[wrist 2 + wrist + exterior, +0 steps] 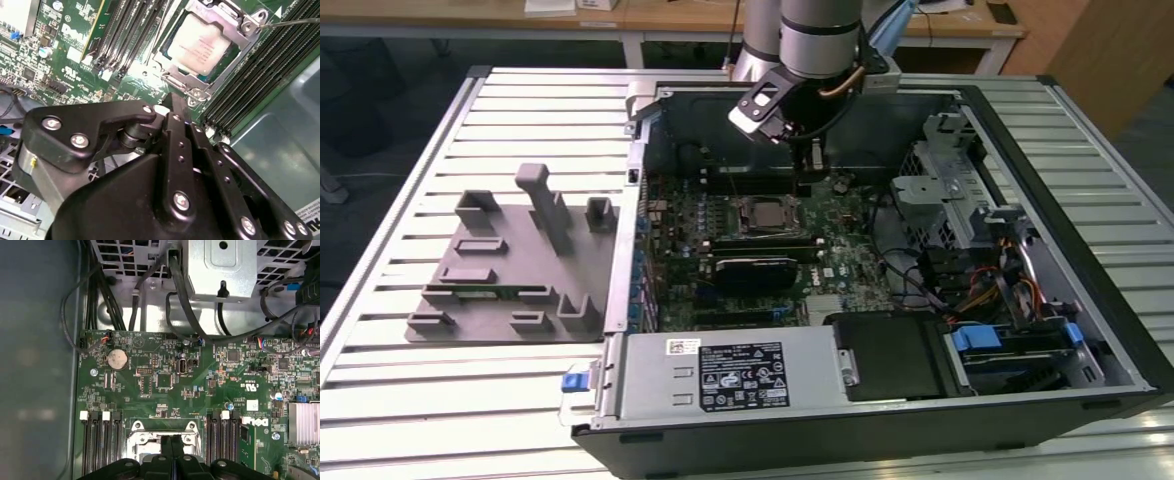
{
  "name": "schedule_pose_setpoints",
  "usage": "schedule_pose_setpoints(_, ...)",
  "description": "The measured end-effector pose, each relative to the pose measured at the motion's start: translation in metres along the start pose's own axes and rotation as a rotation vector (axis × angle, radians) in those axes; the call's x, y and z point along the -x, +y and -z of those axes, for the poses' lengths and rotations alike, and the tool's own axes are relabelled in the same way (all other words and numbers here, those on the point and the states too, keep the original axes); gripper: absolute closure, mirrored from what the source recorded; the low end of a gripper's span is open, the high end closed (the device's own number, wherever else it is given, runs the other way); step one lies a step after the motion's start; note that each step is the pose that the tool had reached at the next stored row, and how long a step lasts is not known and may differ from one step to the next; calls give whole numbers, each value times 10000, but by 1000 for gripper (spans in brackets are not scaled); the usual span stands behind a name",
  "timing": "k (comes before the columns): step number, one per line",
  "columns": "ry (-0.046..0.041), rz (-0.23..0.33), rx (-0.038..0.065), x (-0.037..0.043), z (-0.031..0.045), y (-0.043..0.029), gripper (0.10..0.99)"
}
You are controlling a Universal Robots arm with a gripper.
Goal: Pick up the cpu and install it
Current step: 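Close the cpu cover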
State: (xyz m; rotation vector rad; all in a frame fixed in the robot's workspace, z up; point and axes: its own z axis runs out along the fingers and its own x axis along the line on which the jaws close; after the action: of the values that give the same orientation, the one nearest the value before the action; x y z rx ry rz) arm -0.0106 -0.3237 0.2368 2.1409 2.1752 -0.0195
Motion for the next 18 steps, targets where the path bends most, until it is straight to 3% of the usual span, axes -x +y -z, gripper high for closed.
schedule_pose_setpoints(4, -3, 42, -598, -1, -12, 0, 980)
schedule_pose_setpoints(5, -9, 48, -668, -1, -13, 0, 980)
schedule_pose_setpoints(10, 9, 53, -673, 7, -21, -16, 980)
schedule_pose_setpoints(18, 48, 100, -661, 66, -104, -173, 980)
